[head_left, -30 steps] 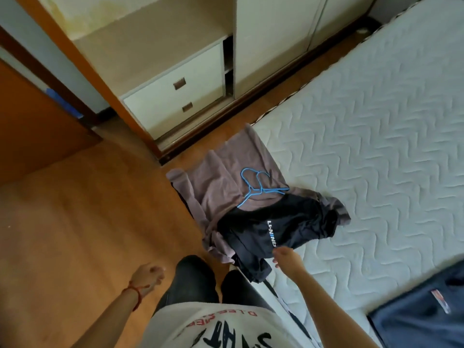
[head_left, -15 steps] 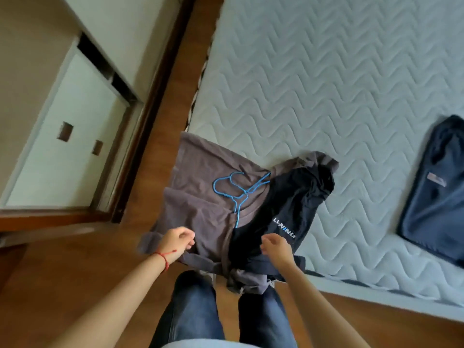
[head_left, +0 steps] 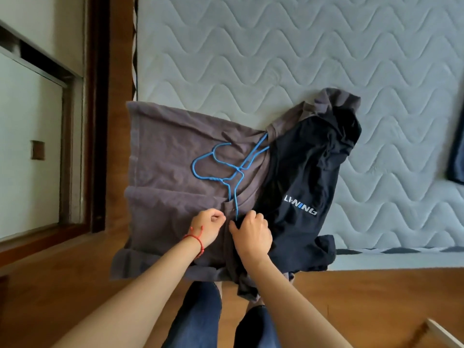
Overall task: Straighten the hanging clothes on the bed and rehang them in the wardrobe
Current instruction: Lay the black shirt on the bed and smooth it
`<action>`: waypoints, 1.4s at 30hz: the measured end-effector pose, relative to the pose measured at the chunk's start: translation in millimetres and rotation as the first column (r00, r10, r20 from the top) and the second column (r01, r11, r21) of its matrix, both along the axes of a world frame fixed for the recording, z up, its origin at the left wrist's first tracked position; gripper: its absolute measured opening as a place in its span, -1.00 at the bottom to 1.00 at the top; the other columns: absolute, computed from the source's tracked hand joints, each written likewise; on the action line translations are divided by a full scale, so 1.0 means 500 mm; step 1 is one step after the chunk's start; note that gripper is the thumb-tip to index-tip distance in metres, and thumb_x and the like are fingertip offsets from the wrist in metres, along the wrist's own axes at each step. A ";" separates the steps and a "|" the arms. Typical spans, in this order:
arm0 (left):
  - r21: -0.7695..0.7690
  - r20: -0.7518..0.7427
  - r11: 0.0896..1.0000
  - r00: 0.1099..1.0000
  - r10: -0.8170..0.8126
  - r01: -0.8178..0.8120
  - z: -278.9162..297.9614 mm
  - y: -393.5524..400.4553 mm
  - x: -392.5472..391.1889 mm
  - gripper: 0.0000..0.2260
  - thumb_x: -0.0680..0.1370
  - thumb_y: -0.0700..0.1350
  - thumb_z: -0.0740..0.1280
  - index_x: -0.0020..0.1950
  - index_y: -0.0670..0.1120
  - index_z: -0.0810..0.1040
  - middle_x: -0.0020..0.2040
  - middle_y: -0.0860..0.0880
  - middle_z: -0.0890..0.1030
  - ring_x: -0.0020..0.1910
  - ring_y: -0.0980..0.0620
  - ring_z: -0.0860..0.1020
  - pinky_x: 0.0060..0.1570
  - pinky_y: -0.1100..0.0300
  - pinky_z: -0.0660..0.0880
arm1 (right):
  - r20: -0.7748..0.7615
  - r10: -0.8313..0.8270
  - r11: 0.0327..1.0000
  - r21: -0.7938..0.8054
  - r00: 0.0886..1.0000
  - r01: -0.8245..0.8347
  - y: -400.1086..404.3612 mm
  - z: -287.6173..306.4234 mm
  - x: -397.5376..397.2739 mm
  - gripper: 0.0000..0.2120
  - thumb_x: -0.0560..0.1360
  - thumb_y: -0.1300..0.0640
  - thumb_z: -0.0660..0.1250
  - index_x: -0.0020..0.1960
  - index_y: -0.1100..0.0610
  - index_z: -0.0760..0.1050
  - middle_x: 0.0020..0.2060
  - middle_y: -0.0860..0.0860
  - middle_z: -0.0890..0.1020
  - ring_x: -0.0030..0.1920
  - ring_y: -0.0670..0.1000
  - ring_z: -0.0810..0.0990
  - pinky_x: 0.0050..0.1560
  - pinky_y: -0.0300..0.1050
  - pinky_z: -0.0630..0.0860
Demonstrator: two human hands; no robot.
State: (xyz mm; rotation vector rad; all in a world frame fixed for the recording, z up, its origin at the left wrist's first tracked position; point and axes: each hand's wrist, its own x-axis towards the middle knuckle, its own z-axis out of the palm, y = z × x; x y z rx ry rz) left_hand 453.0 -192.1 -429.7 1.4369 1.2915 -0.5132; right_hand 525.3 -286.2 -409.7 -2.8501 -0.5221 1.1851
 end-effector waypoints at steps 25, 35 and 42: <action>0.424 0.363 0.877 0.844 -0.395 0.228 0.209 -0.056 0.315 -0.66 0.50 -0.31 0.26 0.27 -0.18 0.47 0.13 -0.20 0.58 -0.04 -0.06 0.54 0.04 0.35 0.37 | -0.055 -0.486 0.748 0.491 0.872 0.447 -0.234 0.225 0.042 -0.84 0.59 0.16 0.12 0.06 0.13 0.45 -0.18 0.04 0.62 -0.13 0.11 0.57 -0.21 -0.09 0.36; 0.643 0.428 0.696 0.603 -0.673 0.321 0.415 -0.119 0.534 -0.87 0.44 -0.29 0.36 -0.06 -0.29 0.65 -0.04 -0.20 0.67 -0.03 -0.06 0.60 -0.02 0.28 0.38 | 0.238 -0.498 0.732 0.631 0.834 0.257 -0.379 0.415 0.237 -0.82 0.58 0.17 0.12 0.05 0.10 0.49 -0.09 0.00 0.62 -0.11 0.10 0.56 -0.19 -0.09 0.35; 0.711 0.512 0.692 0.583 -0.632 0.126 0.573 -0.079 0.545 -0.85 0.40 -0.18 0.45 -0.10 -0.23 0.66 -0.12 -0.19 0.68 -0.12 0.06 0.54 -0.19 0.58 0.32 | 0.345 -0.498 0.712 0.687 0.796 0.147 -0.409 0.569 0.326 -0.82 0.56 0.20 0.15 0.01 0.10 0.52 -0.06 0.02 0.63 -0.07 0.13 0.57 -0.15 -0.11 0.33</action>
